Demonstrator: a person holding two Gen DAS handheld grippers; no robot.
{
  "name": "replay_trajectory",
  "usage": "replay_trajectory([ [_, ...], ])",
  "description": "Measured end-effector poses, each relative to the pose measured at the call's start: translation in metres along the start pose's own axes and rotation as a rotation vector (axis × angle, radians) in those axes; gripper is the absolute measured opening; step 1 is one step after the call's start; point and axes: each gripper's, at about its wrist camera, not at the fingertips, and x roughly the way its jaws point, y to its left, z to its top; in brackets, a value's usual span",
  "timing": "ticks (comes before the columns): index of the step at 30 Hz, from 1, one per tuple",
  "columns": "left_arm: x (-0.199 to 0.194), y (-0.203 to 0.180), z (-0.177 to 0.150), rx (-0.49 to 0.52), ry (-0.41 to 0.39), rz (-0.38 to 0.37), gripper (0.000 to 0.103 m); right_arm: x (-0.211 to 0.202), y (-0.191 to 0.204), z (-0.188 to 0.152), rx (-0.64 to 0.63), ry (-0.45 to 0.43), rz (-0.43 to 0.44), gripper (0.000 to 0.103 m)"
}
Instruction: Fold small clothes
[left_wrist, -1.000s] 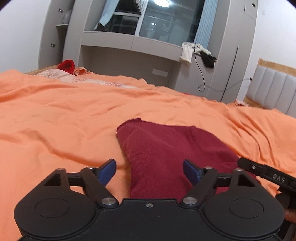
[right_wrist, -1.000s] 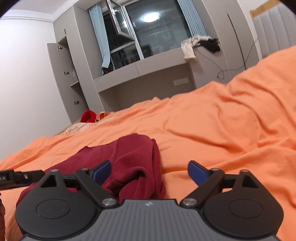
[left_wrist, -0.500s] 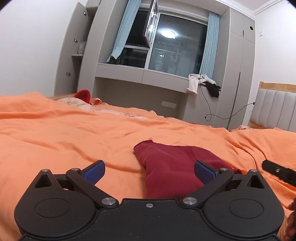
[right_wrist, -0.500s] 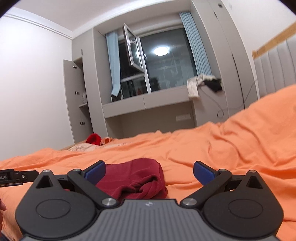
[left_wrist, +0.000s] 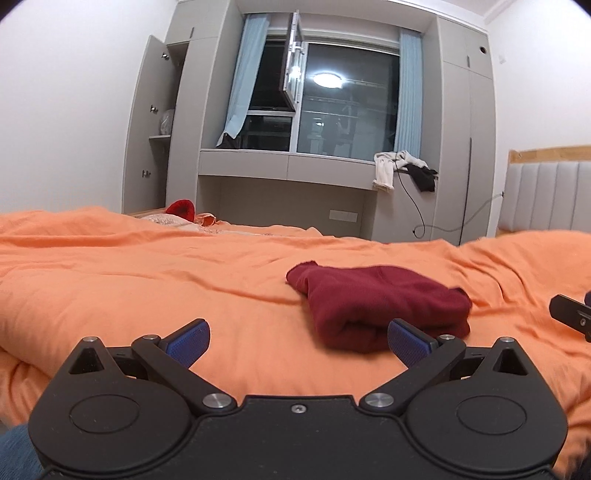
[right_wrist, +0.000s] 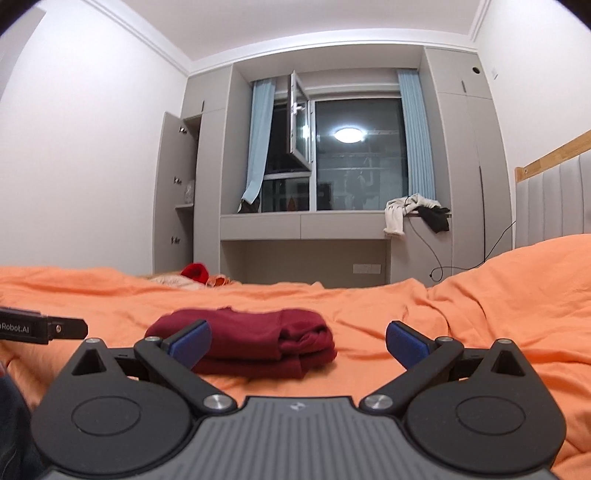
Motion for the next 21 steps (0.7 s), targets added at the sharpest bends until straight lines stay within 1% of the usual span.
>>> replay_trajectory([
  [4, -0.018, 0.002, -0.010, 0.013, 0.000, 0.006, 0.102, -0.012, 0.007, -0.008, -0.021, 0.022, -0.002, 0.103],
  [8, -0.028, 0.006, -0.019, 0.010, 0.019, 0.005, 0.102, -0.017, 0.010, -0.011, -0.026, 0.029, -0.014, 0.103],
  [21, -0.027, 0.007, -0.021, 0.010, 0.025, 0.006, 0.102, -0.013, 0.002, -0.020, 0.004, 0.065, -0.041, 0.103],
])
